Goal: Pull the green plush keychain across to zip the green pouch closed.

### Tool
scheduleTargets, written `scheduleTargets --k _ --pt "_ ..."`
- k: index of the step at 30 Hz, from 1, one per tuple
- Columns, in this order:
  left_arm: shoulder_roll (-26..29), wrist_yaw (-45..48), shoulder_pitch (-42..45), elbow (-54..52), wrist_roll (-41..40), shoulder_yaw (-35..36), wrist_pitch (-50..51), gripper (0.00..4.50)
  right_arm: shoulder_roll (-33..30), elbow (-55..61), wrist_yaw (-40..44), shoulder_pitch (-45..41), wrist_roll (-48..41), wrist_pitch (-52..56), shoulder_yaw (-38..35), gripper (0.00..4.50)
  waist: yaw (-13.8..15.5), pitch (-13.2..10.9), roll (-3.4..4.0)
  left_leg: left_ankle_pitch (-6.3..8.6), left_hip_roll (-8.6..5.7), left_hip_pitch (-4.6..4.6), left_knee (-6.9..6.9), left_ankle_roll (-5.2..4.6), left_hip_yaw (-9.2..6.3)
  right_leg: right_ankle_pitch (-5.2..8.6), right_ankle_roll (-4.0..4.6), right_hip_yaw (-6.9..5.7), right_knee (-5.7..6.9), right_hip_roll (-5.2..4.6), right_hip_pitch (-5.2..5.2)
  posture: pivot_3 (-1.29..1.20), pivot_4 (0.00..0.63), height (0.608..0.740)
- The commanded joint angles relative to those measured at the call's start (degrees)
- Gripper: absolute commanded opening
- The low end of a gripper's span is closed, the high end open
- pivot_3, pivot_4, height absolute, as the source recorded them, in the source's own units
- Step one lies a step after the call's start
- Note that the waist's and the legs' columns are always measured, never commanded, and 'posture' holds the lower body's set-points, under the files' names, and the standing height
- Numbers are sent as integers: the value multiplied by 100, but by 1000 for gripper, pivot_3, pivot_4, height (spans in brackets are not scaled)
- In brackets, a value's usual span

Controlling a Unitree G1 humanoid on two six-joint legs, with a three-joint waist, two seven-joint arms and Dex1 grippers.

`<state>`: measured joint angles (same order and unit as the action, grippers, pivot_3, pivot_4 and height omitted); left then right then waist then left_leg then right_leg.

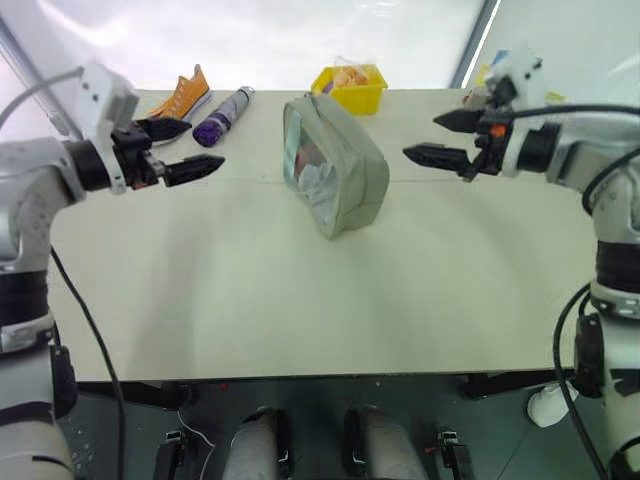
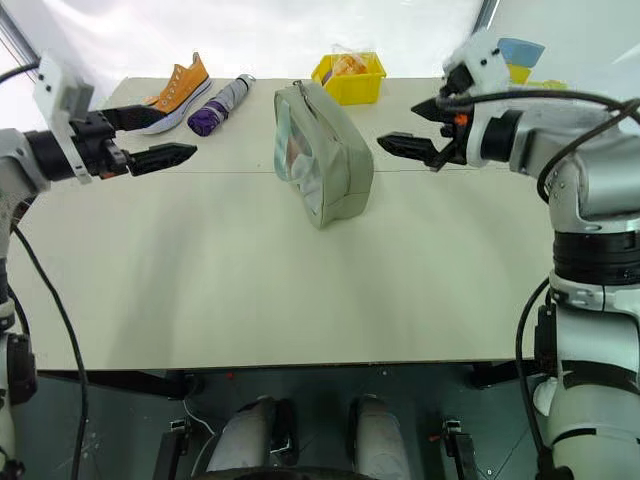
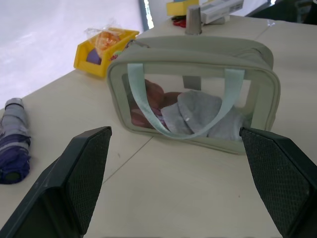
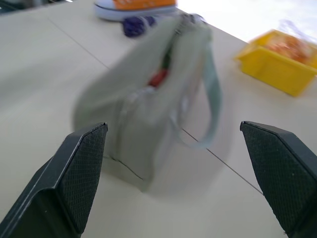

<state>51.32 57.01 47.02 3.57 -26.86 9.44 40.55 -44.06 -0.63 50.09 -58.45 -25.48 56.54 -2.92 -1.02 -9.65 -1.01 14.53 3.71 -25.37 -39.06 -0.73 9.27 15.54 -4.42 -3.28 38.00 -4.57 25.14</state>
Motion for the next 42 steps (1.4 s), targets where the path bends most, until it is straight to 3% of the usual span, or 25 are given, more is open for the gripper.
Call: scheduleTargets --k 1,8,14,18,27,30,37,42 --pt "55 23 64 -63 52 -36 -152 4421 14 324 -75 -122 -140 91 -64 4459 10 0 0 0 0 0 0 0 0 0 0 0 0 -1 0 0 150 740" --pt "68 -26 6 -144 145 -12 -352 4421 416 376 -481 -321 -35 44 126 4459 16 0 -1 1 0 -4 -7 -2 -1 0 0 0 2 -2 1 0 150 740" --pt "33 38 -115 -1227 -351 -8 126 4421 1757 -144 -1510 -662 558 -350 709 4459 -33 0 -1 0 2 -5 -4 0 4 0 0 1 11 2 12 0 150 740" --pt "-26 -270 -228 -1699 -484 89 367 4421 2275 -773 -1752 -802 897 -653 1016 4459 9 0 -1 -1 2 -8 -7 1 3 0 -1 3 11 0 10 0 150 740" --pt "24 -846 -813 -2567 -796 431 735 4421 2029 -1293 -1303 -532 1986 -1594 2172 4459 -6 0 -2 -1 0 -6 -7 0 -6 0 -1 3 10 0 4 0 150 740" --pt "47 -966 -951 -2712 -820 477 743 4500 2019 -1356 -1150 -529 2071 -1786 2155 3594 -8 0 -2 -1 0 -6 -7 1 -5 0 -1 3 10 0 4 0 150 740" --pt "32 -1019 -915 -2556 -781 424 600 4500 1952 -1410 -951 -537 2302 -2410 2105 19 -6 0 -2 -1 0 -6 -7 1 -4 0 -1 3 10 0 4 0 150 740" --pt "237 -925 -907 -2218 -747 615 507 4500 1153 -1391 385 -296 2026 -4244 1735 19 19 -3 -1 -1 -3 -9 -7 1 -4 0 -1 2 6 -1 5 0 150 740"
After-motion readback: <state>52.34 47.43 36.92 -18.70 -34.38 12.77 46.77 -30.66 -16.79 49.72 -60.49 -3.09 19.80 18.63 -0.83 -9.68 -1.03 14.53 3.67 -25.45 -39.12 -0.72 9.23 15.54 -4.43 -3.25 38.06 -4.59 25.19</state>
